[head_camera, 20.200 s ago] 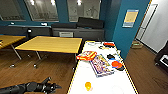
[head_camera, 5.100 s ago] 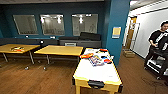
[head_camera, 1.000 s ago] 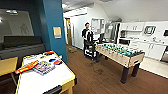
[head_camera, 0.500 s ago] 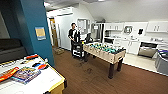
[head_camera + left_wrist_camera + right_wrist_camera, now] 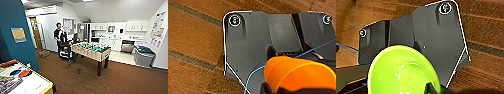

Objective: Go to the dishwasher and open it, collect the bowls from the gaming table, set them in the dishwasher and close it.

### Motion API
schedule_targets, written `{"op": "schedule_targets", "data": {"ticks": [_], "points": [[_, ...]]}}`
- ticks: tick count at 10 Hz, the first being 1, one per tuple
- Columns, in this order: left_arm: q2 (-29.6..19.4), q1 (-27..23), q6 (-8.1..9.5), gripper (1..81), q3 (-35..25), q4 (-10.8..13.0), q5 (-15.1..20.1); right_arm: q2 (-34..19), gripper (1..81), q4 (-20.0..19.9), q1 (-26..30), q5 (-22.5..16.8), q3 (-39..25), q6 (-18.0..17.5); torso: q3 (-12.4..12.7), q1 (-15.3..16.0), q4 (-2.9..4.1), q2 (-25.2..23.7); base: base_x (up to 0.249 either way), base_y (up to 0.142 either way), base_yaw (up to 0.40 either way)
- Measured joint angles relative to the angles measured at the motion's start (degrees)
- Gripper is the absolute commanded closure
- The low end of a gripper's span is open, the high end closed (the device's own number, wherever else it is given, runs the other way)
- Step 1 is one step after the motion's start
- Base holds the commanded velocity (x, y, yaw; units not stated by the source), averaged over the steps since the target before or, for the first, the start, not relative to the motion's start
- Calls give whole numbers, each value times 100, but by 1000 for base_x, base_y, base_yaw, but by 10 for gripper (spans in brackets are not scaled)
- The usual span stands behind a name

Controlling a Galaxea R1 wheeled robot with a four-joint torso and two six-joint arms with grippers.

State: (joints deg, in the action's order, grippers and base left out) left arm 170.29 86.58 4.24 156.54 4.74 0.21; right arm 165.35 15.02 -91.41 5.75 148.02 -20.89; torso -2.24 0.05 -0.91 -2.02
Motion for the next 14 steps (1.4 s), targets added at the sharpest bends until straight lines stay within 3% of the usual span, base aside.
{"op": "schedule_targets", "data": {"ticks": [10,14], "points": [[20,-2,0,811,2,0,0,9,811,0,0,0,79,-10,0,0,0,0,0,0,-395],[5,-20,0,811,2,0,-13,9,811,0,-33,-20,91,-5,-2,0,0,0,0,0,-108]]}}
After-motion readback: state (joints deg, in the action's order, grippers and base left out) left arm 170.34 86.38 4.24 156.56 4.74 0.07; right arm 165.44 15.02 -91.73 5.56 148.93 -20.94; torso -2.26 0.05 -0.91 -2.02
